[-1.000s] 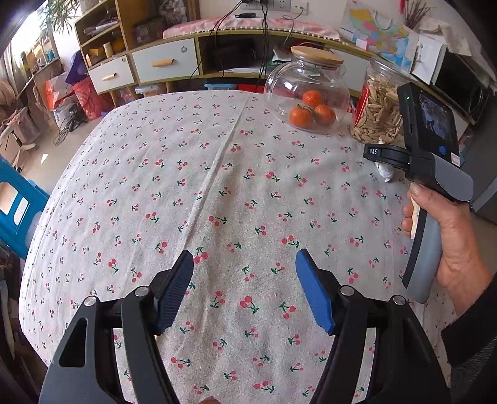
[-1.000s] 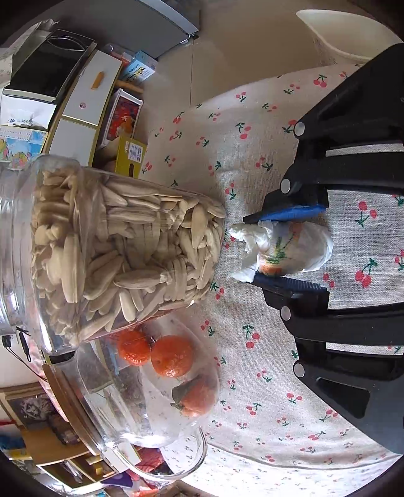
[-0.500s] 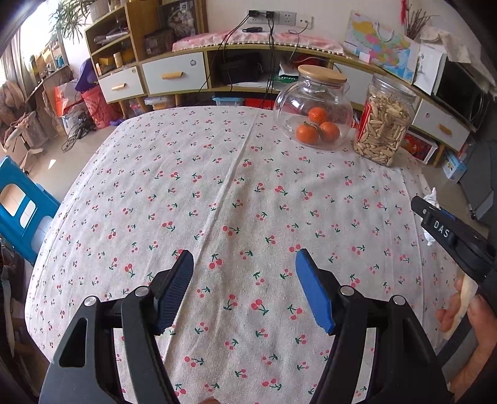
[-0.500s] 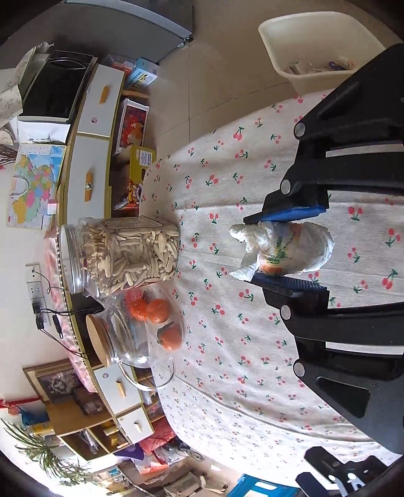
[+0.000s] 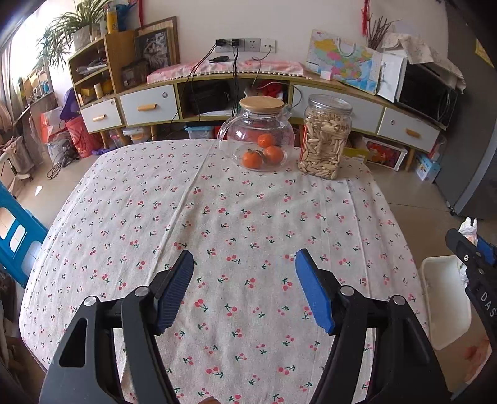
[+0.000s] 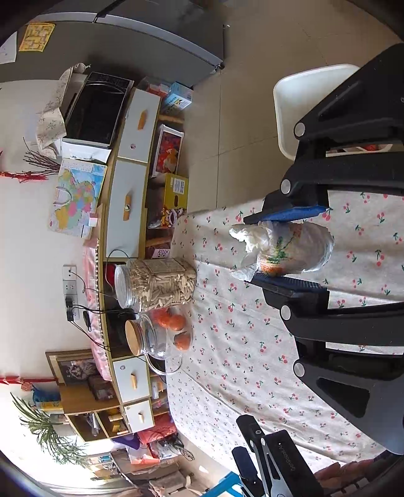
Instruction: Collect trash
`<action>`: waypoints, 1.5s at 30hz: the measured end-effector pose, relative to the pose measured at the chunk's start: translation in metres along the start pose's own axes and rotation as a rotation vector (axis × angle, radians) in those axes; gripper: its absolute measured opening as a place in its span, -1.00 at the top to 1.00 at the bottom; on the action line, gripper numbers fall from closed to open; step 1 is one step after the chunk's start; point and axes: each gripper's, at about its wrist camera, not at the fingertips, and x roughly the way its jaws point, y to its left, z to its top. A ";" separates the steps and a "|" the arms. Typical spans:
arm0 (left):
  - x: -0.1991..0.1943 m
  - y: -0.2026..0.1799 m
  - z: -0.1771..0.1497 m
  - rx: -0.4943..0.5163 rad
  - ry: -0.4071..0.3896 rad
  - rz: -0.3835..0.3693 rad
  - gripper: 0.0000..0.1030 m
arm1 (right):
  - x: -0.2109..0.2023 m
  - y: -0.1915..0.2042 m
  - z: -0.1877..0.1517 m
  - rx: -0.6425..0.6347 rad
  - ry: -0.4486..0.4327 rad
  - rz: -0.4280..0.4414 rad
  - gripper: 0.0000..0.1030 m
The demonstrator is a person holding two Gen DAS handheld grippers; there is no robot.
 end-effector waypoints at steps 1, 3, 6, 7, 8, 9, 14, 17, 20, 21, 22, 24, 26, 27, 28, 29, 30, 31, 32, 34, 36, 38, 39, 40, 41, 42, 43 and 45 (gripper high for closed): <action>-0.003 -0.005 0.000 0.006 -0.007 -0.007 -0.30 | -0.002 -0.007 -0.003 0.011 0.000 -0.006 0.43; -0.007 -0.016 0.000 0.018 -0.017 -0.020 -0.30 | -0.005 -0.022 -0.009 0.030 -0.004 -0.026 0.43; -0.011 -0.032 -0.001 0.035 -0.027 -0.040 -0.30 | -0.011 -0.048 -0.015 0.067 -0.013 -0.052 0.43; -0.012 -0.037 -0.002 0.041 -0.029 -0.046 -0.30 | -0.013 -0.059 -0.017 0.085 -0.013 -0.055 0.43; -0.012 -0.042 -0.003 0.047 -0.030 -0.051 -0.30 | -0.015 -0.069 -0.018 0.105 -0.010 -0.056 0.43; -0.013 -0.047 -0.003 0.053 -0.030 -0.056 -0.30 | -0.016 -0.080 -0.019 0.123 -0.008 -0.062 0.43; -0.007 -0.073 -0.008 0.094 -0.021 -0.061 -0.30 | -0.023 -0.130 -0.027 0.218 -0.007 -0.097 0.43; -0.002 -0.088 -0.012 0.116 -0.011 -0.059 -0.30 | -0.026 -0.155 -0.032 0.253 -0.005 -0.121 0.43; 0.002 -0.104 -0.016 0.139 -0.007 -0.055 -0.30 | -0.025 -0.174 -0.038 0.273 0.018 -0.147 0.42; 0.003 -0.109 -0.017 0.147 -0.006 -0.055 -0.30 | -0.025 -0.180 -0.040 0.280 0.026 -0.158 0.42; 0.003 -0.114 -0.018 0.154 -0.004 -0.055 -0.30 | -0.024 -0.186 -0.042 0.287 0.036 -0.168 0.42; 0.005 -0.125 -0.020 0.171 -0.003 -0.059 -0.30 | -0.020 -0.195 -0.047 0.295 0.069 -0.190 0.36; 0.006 -0.135 -0.023 0.194 -0.007 -0.061 -0.30 | -0.016 -0.205 -0.052 0.312 0.104 -0.231 0.15; 0.006 -0.140 -0.025 0.207 -0.010 -0.058 -0.30 | -0.015 -0.209 -0.054 0.319 0.112 -0.245 0.00; 0.007 -0.144 -0.027 0.221 -0.014 -0.055 -0.30 | -0.016 -0.212 -0.055 0.327 0.112 -0.261 -0.09; 0.007 -0.148 -0.029 0.233 -0.017 -0.053 -0.30 | -0.018 -0.215 -0.056 0.335 0.105 -0.278 -0.28; 0.008 -0.151 -0.031 0.243 -0.019 -0.051 -0.30 | -0.021 -0.218 -0.055 0.340 0.094 -0.293 -0.40; 0.009 -0.153 -0.033 0.252 -0.019 -0.049 -0.30 | -0.023 -0.219 -0.055 0.342 0.082 -0.309 -0.46; 0.010 -0.156 -0.035 0.260 -0.017 -0.046 -0.30 | -0.026 -0.219 -0.054 0.344 0.070 -0.328 -0.63; 0.013 -0.159 -0.037 0.270 -0.009 -0.042 -0.30 | -0.032 -0.220 -0.055 0.355 0.040 -0.369 -0.86; 0.014 -0.160 -0.038 0.270 -0.008 -0.043 -0.30 | -0.034 -0.223 -0.053 0.352 0.031 -0.397 -0.86; 0.012 -0.159 -0.038 0.266 -0.016 -0.044 -0.30 | -0.036 -0.225 -0.052 0.365 0.026 -0.417 -0.86; 0.010 -0.158 -0.038 0.263 -0.023 -0.043 -0.30 | -0.038 -0.227 -0.051 0.380 0.023 -0.420 -0.86; 0.009 -0.156 -0.037 0.259 -0.029 -0.043 -0.30 | -0.039 -0.228 -0.050 0.397 0.019 -0.417 -0.86; 0.008 -0.155 -0.037 0.254 -0.034 -0.044 -0.30 | -0.041 -0.229 -0.050 0.409 0.014 -0.413 -0.86; 0.008 -0.154 -0.037 0.250 -0.036 -0.045 -0.30 | -0.042 -0.229 -0.049 0.413 0.009 -0.411 -0.86; 0.008 -0.153 -0.037 0.245 -0.036 -0.047 -0.30 | -0.042 -0.228 -0.048 0.412 0.005 -0.411 -0.86; 0.008 -0.153 -0.037 0.239 -0.035 -0.045 -0.30 | -0.042 -0.224 -0.047 0.403 0.004 -0.409 -0.86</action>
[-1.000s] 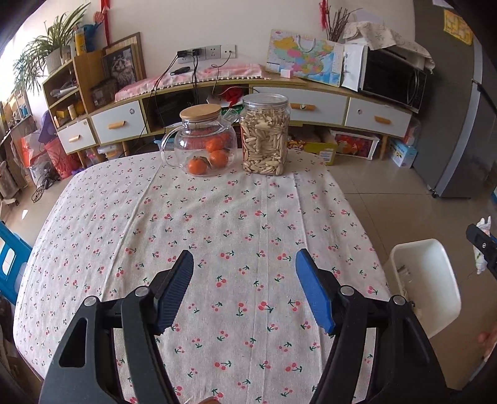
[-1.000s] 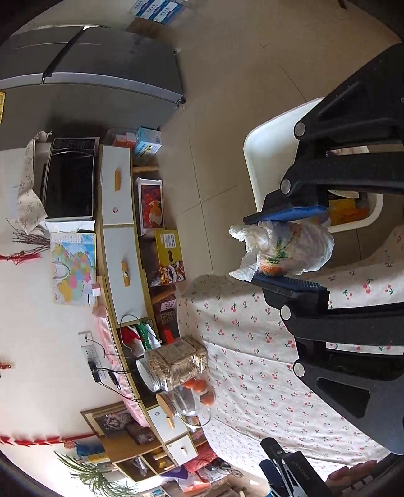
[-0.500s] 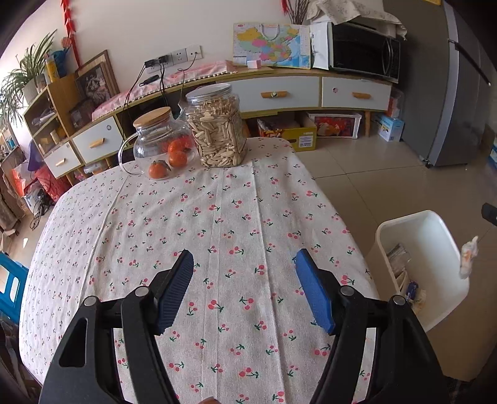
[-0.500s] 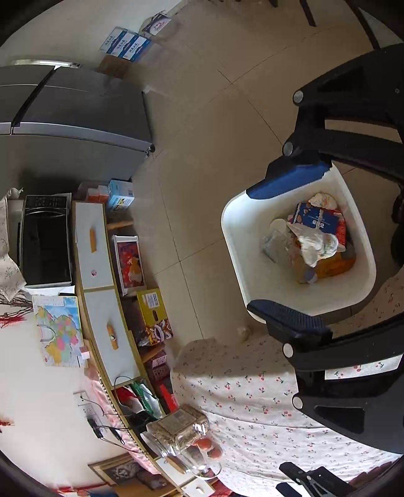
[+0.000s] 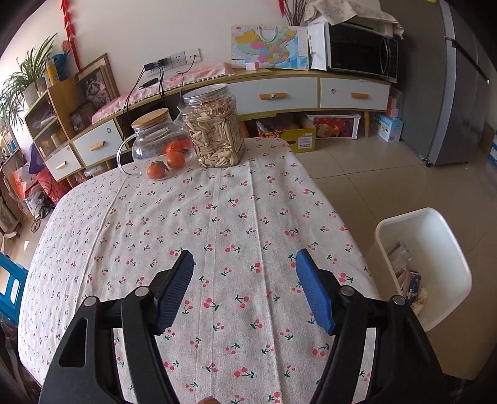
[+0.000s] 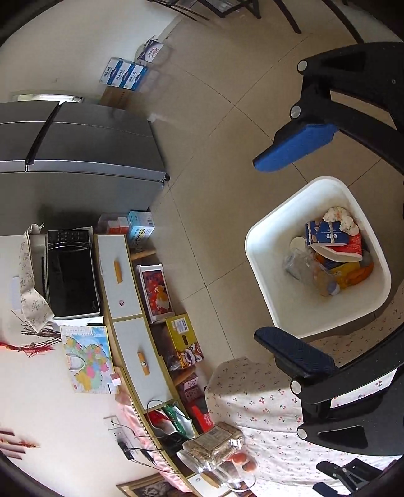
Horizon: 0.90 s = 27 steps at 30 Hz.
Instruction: Collect trash
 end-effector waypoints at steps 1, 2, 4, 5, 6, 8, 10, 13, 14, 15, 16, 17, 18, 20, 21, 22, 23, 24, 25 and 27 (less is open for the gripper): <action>0.000 0.001 0.000 -0.003 -0.001 0.003 -0.31 | 0.000 0.003 -0.001 -0.007 0.004 0.004 -0.86; 0.000 0.002 -0.001 -0.008 -0.003 0.006 -0.47 | 0.000 0.005 0.000 -0.017 0.006 0.011 -0.86; -0.002 0.006 -0.004 -0.023 -0.015 0.013 -0.61 | -0.004 0.009 0.000 -0.028 -0.007 0.014 -0.86; -0.002 0.007 -0.005 -0.025 -0.016 0.016 -0.61 | -0.006 0.010 0.000 -0.029 -0.017 0.008 -0.86; -0.002 0.009 -0.007 -0.030 -0.015 0.021 -0.61 | -0.008 0.010 0.001 -0.028 -0.025 0.001 -0.86; -0.001 0.015 -0.012 -0.055 -0.006 0.024 -0.61 | -0.008 0.014 0.003 -0.023 -0.018 0.015 -0.86; 0.002 0.022 -0.017 -0.083 0.013 0.024 -0.61 | -0.007 0.020 0.002 -0.016 0.013 0.074 -0.86; 0.004 0.033 -0.019 -0.126 0.023 0.030 -0.62 | -0.008 0.044 -0.005 -0.060 0.053 0.140 -0.86; 0.003 0.037 -0.019 -0.139 0.020 0.033 -0.68 | -0.009 0.053 -0.009 -0.085 0.056 0.150 -0.86; 0.001 0.041 -0.018 -0.149 0.013 0.037 -0.74 | -0.011 0.063 -0.012 -0.108 0.055 0.156 -0.86; -0.002 0.044 -0.017 -0.155 0.003 0.043 -0.75 | -0.014 0.073 -0.016 -0.130 0.052 0.161 -0.86; -0.005 0.047 -0.015 -0.159 -0.010 0.051 -0.76 | -0.016 0.083 -0.021 -0.149 0.048 0.168 -0.86; -0.009 0.050 -0.014 -0.162 -0.025 0.058 -0.77 | -0.018 0.093 -0.026 -0.168 0.047 0.177 -0.86; -0.017 0.057 -0.012 -0.172 -0.056 0.081 -0.81 | -0.023 0.111 -0.035 -0.197 0.049 0.194 -0.86; -0.021 0.061 -0.012 -0.178 -0.070 0.091 -0.82 | -0.024 0.119 -0.038 -0.207 0.051 0.201 -0.86; -0.025 0.065 -0.012 -0.184 -0.083 0.101 -0.82 | -0.026 0.127 -0.042 -0.211 0.051 0.209 -0.86; -0.029 0.070 -0.013 -0.191 -0.095 0.110 -0.83 | -0.027 0.134 -0.046 -0.213 0.049 0.222 -0.86; -0.032 0.075 -0.013 -0.199 -0.109 0.121 -0.87 | -0.030 0.141 -0.048 -0.212 0.042 0.235 -0.86; -0.036 0.080 -0.013 -0.204 -0.126 0.136 -0.87 | -0.034 0.147 -0.049 -0.206 0.027 0.243 -0.86; -0.044 0.088 -0.012 -0.205 -0.158 0.171 -0.87 | -0.045 0.158 -0.050 -0.188 -0.022 0.261 -0.86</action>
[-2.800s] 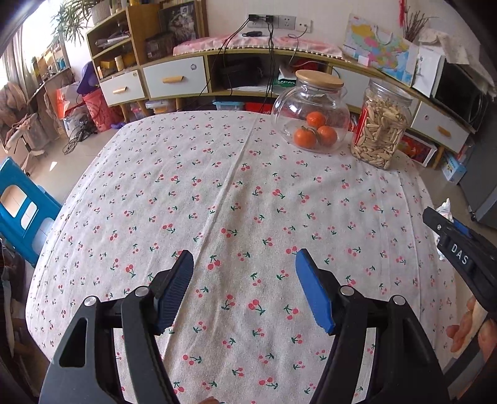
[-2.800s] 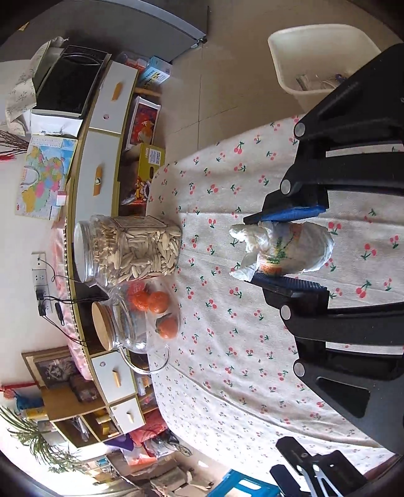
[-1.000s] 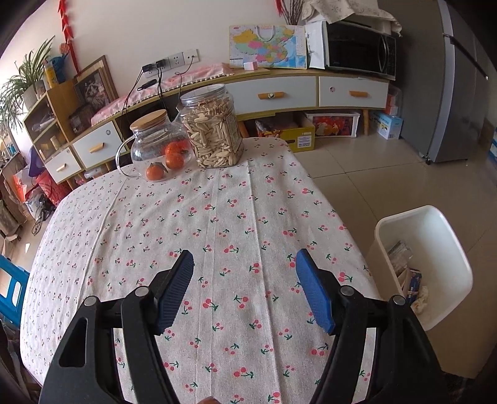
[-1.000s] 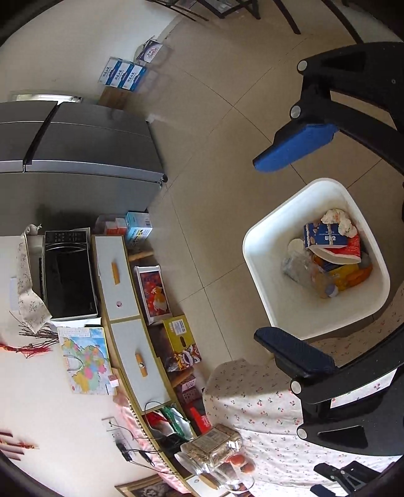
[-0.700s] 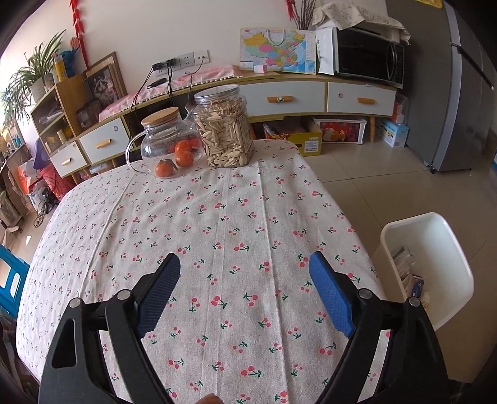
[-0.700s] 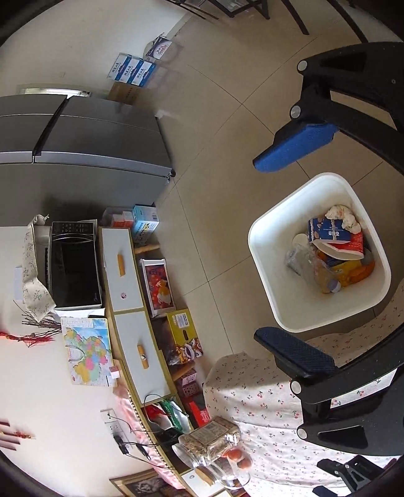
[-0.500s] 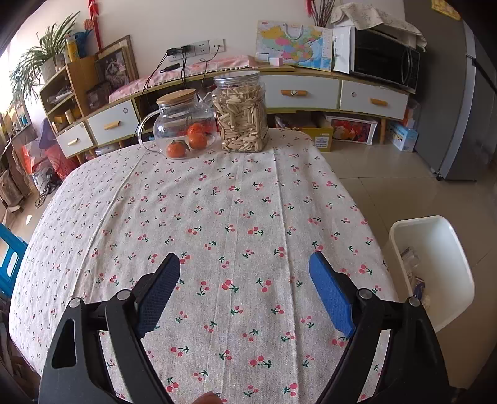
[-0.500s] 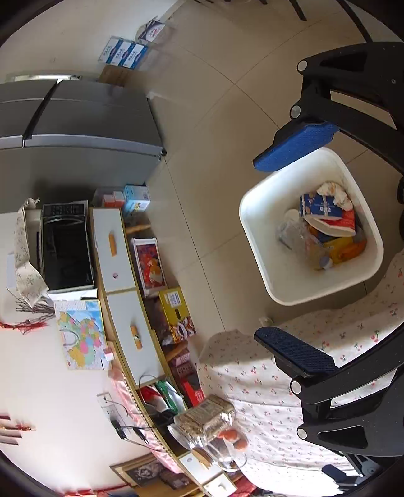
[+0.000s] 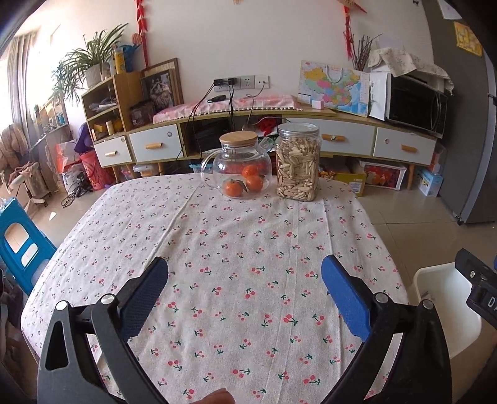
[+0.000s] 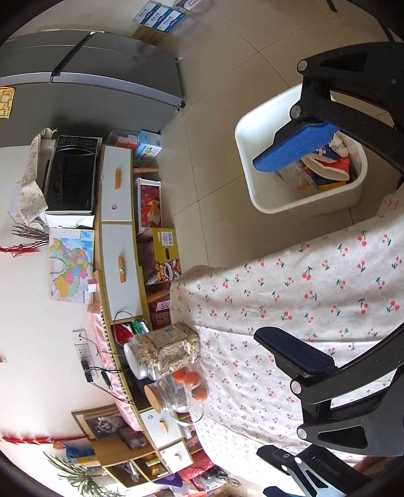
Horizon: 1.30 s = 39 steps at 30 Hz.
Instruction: Collect trash
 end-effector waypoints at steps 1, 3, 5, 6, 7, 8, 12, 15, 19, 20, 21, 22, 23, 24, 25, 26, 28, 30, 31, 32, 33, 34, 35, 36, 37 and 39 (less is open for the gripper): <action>-0.002 0.005 0.002 0.002 -0.014 0.010 -0.87 | -0.005 0.007 0.001 0.007 -0.028 0.008 -0.86; -0.006 0.014 0.006 -0.001 -0.034 0.040 -0.87 | -0.015 0.018 0.004 0.022 -0.085 0.020 -0.86; -0.009 0.025 0.008 -0.011 -0.042 0.065 -0.87 | -0.021 0.028 0.006 0.030 -0.125 0.027 -0.86; -0.009 0.031 0.009 -0.019 -0.036 0.058 -0.87 | -0.022 0.033 0.006 0.028 -0.132 0.027 -0.86; -0.009 0.036 0.009 -0.030 -0.026 0.047 -0.87 | -0.024 0.037 0.006 0.023 -0.129 0.023 -0.86; -0.009 0.042 0.009 -0.043 -0.014 0.040 -0.87 | -0.024 0.042 0.006 0.018 -0.124 0.020 -0.86; -0.007 0.054 0.005 -0.051 0.014 0.035 -0.87 | -0.021 0.056 -0.002 -0.026 -0.085 -0.022 -0.86; -0.005 0.060 0.004 -0.072 0.044 0.001 -0.87 | -0.017 0.061 -0.009 -0.066 -0.070 -0.036 -0.86; 0.000 0.062 0.004 -0.089 0.085 -0.036 -0.87 | -0.007 0.066 -0.021 -0.123 -0.041 -0.048 -0.86; 0.001 0.062 0.004 -0.091 0.092 -0.037 -0.87 | -0.005 0.067 -0.022 -0.130 -0.038 -0.047 -0.86; 0.001 0.062 0.005 -0.093 0.096 -0.036 -0.87 | -0.005 0.070 -0.024 -0.136 -0.038 -0.044 -0.86; 0.002 0.063 0.005 -0.097 0.099 -0.035 -0.87 | -0.006 0.070 -0.024 -0.139 -0.040 -0.041 -0.86; 0.003 0.064 0.005 -0.102 0.102 -0.034 -0.87 | -0.007 0.072 -0.024 -0.141 -0.045 -0.039 -0.86; 0.003 0.065 0.005 -0.107 0.106 -0.032 -0.87 | -0.008 0.072 -0.024 -0.141 -0.052 -0.037 -0.86; 0.004 0.066 0.005 -0.110 0.109 -0.029 -0.87 | -0.010 0.073 -0.024 -0.142 -0.059 -0.035 -0.86; 0.005 0.066 0.005 -0.110 0.112 -0.024 -0.87 | -0.011 0.074 -0.023 -0.142 -0.066 -0.032 -0.86; 0.006 0.067 0.003 -0.111 0.116 -0.015 -0.87 | -0.013 0.074 -0.023 -0.145 -0.074 -0.028 -0.86; 0.007 0.066 0.002 -0.109 0.122 -0.011 -0.87 | -0.015 0.075 -0.023 -0.147 -0.079 -0.028 -0.86; 0.008 0.065 0.002 -0.107 0.122 -0.009 -0.87 | -0.015 0.074 -0.024 -0.146 -0.079 -0.029 -0.86; 0.008 0.064 0.002 -0.106 0.123 -0.006 -0.87 | -0.015 0.073 -0.023 -0.143 -0.078 -0.029 -0.86; 0.009 0.063 0.002 -0.104 0.123 -0.004 -0.87 | -0.015 0.072 -0.023 -0.138 -0.075 -0.028 -0.86; 0.009 0.063 0.002 -0.102 0.122 -0.002 -0.87 | -0.015 0.071 -0.022 -0.131 -0.070 -0.025 -0.86; 0.009 0.062 0.002 -0.099 0.120 -0.001 -0.87 | -0.014 0.069 -0.021 -0.122 -0.065 -0.021 -0.86; 0.009 0.062 0.002 -0.096 0.119 0.000 -0.87 | -0.013 0.068 -0.021 -0.112 -0.060 -0.016 -0.86; 0.009 0.061 0.002 -0.093 0.118 0.001 -0.87 | -0.012 0.066 -0.020 -0.103 -0.055 -0.010 -0.86; 0.010 0.060 0.001 -0.089 0.118 0.003 -0.87 | -0.012 0.064 -0.019 -0.090 -0.049 -0.003 -0.86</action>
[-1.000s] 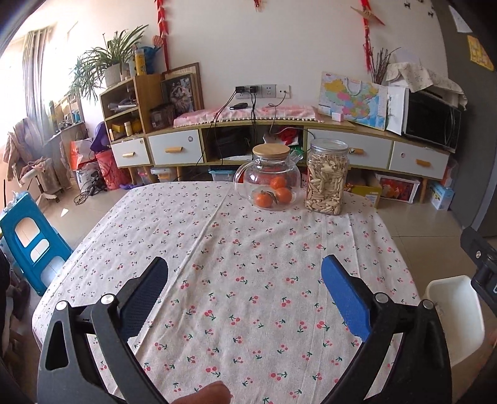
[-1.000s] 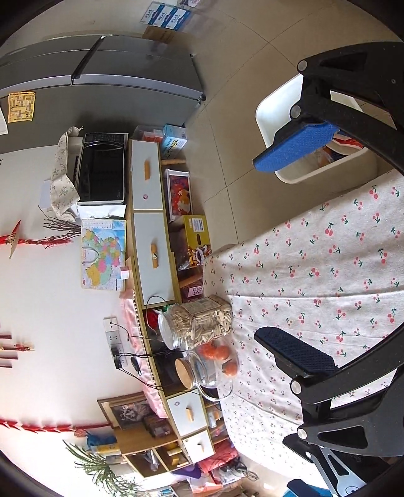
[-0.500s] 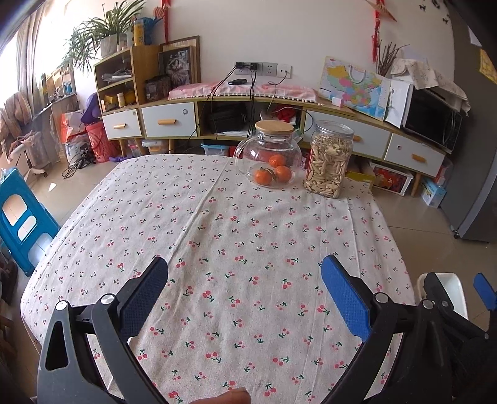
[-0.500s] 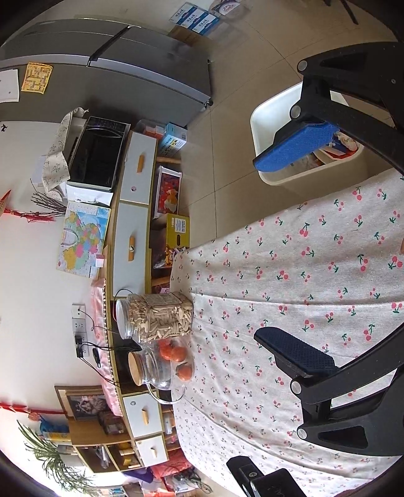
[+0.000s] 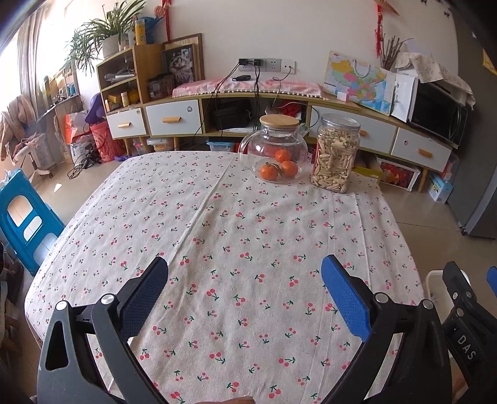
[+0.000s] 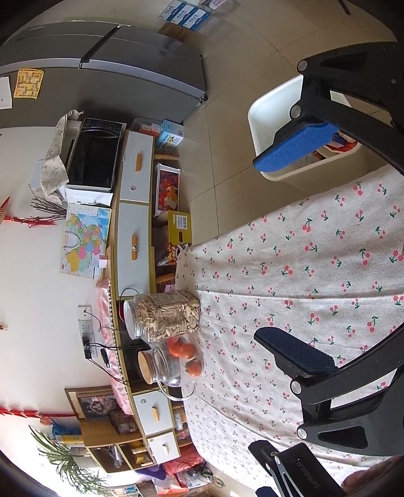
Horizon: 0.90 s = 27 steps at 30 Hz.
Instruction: Collect trash
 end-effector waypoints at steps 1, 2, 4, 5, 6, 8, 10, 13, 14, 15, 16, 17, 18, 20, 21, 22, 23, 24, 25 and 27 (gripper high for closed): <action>0.000 0.000 0.000 0.001 0.001 0.000 -0.87 | 0.000 0.000 0.000 0.003 0.001 0.001 -0.86; 0.001 -0.001 -0.001 0.003 0.002 -0.001 -0.87 | 0.000 0.000 0.000 0.005 0.002 0.001 -0.86; 0.001 -0.002 -0.001 0.009 -0.001 -0.002 -0.87 | 0.000 0.000 0.000 0.006 0.002 0.003 -0.86; 0.001 -0.003 -0.002 0.013 -0.004 -0.002 -0.87 | 0.000 0.000 0.000 0.006 0.002 0.003 -0.86; 0.001 -0.004 -0.002 0.016 -0.007 -0.004 -0.87 | 0.000 0.000 0.000 0.007 0.001 0.004 -0.86; 0.001 -0.005 -0.002 0.021 -0.013 -0.009 -0.86 | 0.000 0.000 0.001 0.010 0.002 0.005 -0.86; 0.000 -0.006 -0.003 0.026 -0.020 -0.015 -0.83 | 0.000 0.000 0.001 0.012 0.002 0.005 -0.86; 0.000 -0.007 -0.005 0.036 -0.032 -0.031 -0.73 | 0.000 0.000 0.002 0.016 0.002 0.006 -0.86; -0.001 -0.008 -0.006 0.040 -0.033 -0.038 -0.71 | 0.000 0.000 0.002 0.018 0.002 0.005 -0.86; -0.001 -0.009 -0.006 0.047 -0.035 -0.043 -0.68 | 0.000 0.000 0.003 0.021 0.001 0.004 -0.86; -0.001 -0.011 -0.007 0.053 -0.036 -0.047 -0.67 | 0.000 0.000 0.004 0.022 0.001 0.003 -0.86; -0.001 -0.013 -0.008 0.057 -0.035 -0.051 -0.66 | 0.001 0.000 0.004 0.024 0.002 0.002 -0.86; -0.001 -0.014 -0.009 0.057 -0.033 -0.055 -0.66 | 0.001 0.000 0.004 0.024 0.002 0.002 -0.86; -0.001 -0.014 -0.009 0.052 -0.032 -0.063 -0.66 | 0.001 -0.001 0.004 0.025 0.003 0.001 -0.86; -0.001 -0.014 -0.008 0.048 -0.036 -0.063 -0.67 | 0.001 -0.001 0.004 0.027 0.004 -0.001 -0.86; -0.002 -0.014 -0.008 0.046 -0.037 -0.061 -0.69 | 0.002 -0.001 0.004 0.027 0.006 -0.001 -0.86; -0.003 -0.014 -0.007 0.047 -0.036 -0.065 -0.76 | 0.002 -0.001 0.004 0.027 0.007 -0.001 -0.86; -0.004 -0.015 -0.006 0.049 -0.032 -0.068 -0.80 | 0.003 0.000 0.004 0.027 0.009 -0.001 -0.86; -0.004 -0.016 -0.006 0.049 -0.030 -0.070 -0.80 | 0.004 0.000 0.004 0.026 0.011 -0.002 -0.86; -0.005 -0.017 -0.006 0.044 -0.036 -0.065 -0.81 | 0.004 0.001 0.003 0.023 0.011 -0.004 -0.86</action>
